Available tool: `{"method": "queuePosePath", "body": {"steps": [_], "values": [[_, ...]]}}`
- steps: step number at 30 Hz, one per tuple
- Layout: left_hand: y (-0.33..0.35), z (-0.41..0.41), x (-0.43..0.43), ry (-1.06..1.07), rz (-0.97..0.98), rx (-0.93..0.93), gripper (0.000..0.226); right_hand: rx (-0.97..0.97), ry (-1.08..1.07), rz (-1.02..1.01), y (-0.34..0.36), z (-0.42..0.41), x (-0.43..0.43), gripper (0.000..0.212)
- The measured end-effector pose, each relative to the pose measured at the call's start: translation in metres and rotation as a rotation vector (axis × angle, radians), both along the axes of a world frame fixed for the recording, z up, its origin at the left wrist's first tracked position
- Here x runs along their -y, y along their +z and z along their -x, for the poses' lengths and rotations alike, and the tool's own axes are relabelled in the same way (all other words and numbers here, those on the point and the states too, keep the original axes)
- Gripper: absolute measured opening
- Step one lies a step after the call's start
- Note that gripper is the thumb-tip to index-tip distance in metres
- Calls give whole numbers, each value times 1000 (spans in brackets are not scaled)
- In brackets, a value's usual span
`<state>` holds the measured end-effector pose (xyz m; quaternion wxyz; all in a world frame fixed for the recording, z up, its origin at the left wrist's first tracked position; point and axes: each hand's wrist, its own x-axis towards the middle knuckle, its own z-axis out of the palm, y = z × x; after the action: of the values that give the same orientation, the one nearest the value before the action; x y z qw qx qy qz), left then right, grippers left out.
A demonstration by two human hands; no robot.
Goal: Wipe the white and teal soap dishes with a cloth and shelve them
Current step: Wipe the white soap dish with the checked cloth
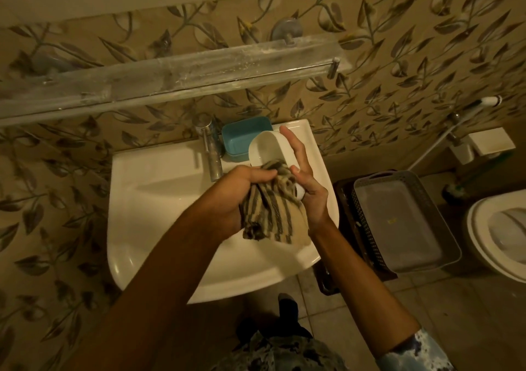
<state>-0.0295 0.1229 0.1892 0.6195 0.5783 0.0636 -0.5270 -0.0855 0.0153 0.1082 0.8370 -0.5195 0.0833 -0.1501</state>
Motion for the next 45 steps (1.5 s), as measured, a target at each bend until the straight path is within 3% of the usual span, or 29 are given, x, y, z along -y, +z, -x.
{"method": "queuePosePath", "body": {"steps": [5,10,14,20,23,26,28,30,34,37,38,40,41,42,43,45], "values": [[-2,-22,-3,204,73,-152,29,14,55,40,-13,6,-4,65],[-10,-16,-3,205,63,-101,32,-36,78,0,-24,15,-8,61],[-22,2,1,74,9,218,40,-37,79,-135,-21,18,-4,57],[-20,30,-2,-485,-78,736,40,-51,-48,-221,-12,14,9,53],[-8,20,-8,-659,-59,906,30,-68,-52,-413,-14,16,8,51],[2,9,-16,-469,-194,1062,36,-92,-64,-588,-16,17,8,52],[6,6,-21,-226,-319,1290,41,-70,-63,-632,-15,17,6,54],[1,8,-17,-173,-433,1468,44,-57,-39,-653,-13,17,3,55],[-18,19,6,-288,-690,1604,50,-54,5,-595,-11,16,-7,56],[-31,33,16,-396,-754,1573,48,-81,-30,-579,-13,19,-7,56],[-37,40,21,-466,-780,1511,45,-89,-45,-589,-14,20,-5,58],[-28,62,30,-692,-900,1211,40,-125,-98,-651,-18,25,2,65],[-32,67,33,-678,-961,1220,41,-148,-123,-678,-22,28,6,68],[-40,70,32,-659,-922,1340,42,-150,-119,-684,-25,30,9,65],[-52,64,30,-669,-761,1535,43,-131,-90,-673,-26,31,11,58],[-47,52,30,-714,-554,1613,45,-91,-49,-672,-28,32,12,50]]}}
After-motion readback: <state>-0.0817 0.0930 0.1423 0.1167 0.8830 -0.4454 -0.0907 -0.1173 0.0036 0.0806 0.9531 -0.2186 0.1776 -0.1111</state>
